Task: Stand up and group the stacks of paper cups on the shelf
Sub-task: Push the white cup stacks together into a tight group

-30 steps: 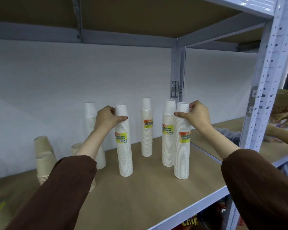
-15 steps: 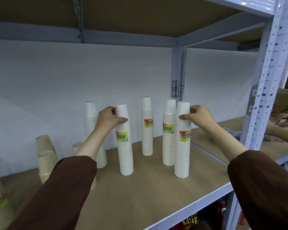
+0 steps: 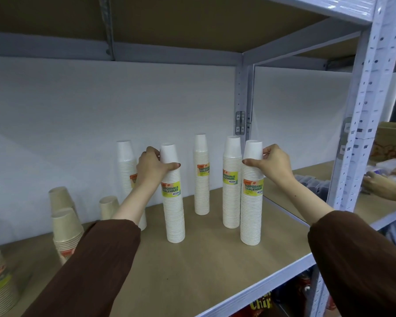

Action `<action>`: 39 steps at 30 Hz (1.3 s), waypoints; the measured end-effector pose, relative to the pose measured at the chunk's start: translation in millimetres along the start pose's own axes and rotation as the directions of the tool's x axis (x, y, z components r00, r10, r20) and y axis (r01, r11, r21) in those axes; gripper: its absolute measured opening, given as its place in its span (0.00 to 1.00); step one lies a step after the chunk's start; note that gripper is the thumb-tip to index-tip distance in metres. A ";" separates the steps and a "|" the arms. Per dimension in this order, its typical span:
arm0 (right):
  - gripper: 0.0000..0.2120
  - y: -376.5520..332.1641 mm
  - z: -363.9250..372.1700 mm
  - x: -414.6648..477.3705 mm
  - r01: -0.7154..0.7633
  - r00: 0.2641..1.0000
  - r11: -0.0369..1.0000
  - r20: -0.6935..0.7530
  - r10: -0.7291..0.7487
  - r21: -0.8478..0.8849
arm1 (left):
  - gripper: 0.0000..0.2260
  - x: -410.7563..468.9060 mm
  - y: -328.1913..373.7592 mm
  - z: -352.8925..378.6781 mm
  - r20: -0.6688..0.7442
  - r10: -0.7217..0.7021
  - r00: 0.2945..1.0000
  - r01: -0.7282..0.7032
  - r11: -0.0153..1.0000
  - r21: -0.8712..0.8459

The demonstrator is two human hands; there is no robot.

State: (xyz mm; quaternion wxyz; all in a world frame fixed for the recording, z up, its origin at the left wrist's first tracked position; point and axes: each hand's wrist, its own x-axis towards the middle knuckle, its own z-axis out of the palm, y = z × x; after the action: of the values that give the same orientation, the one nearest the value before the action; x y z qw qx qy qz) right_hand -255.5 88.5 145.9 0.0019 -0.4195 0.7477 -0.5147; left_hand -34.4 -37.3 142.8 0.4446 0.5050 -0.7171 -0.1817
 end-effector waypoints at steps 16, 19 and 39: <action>0.26 -0.9 7.9 -5.1 0.012 0.999 1.000 -0.043 -0.012 0.016 | 0.28 -12.8 7.9 14.7 -0.077 0.049 0.996 -0.045 0.998 0.046; 0.26 -1.0 8.6 -5.8 0.016 0.999 1.000 -0.049 -0.015 0.022 | 0.28 -13.6 6.0 13.9 -0.081 0.065 0.995 -0.062 0.997 0.044; 0.29 -0.2 11.0 -11.3 0.027 0.996 1.000 -0.081 -0.027 -0.007 | 0.29 -24.5 -8.8 14.1 -0.055 0.101 0.993 -0.101 0.995 0.007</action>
State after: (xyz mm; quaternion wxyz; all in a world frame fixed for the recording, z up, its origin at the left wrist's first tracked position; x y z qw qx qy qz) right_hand -243.3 87.2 135.9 -0.0365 -0.4084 0.7431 -0.5289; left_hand -38.7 -22.0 117.8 0.4720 0.4738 -0.7295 -0.1433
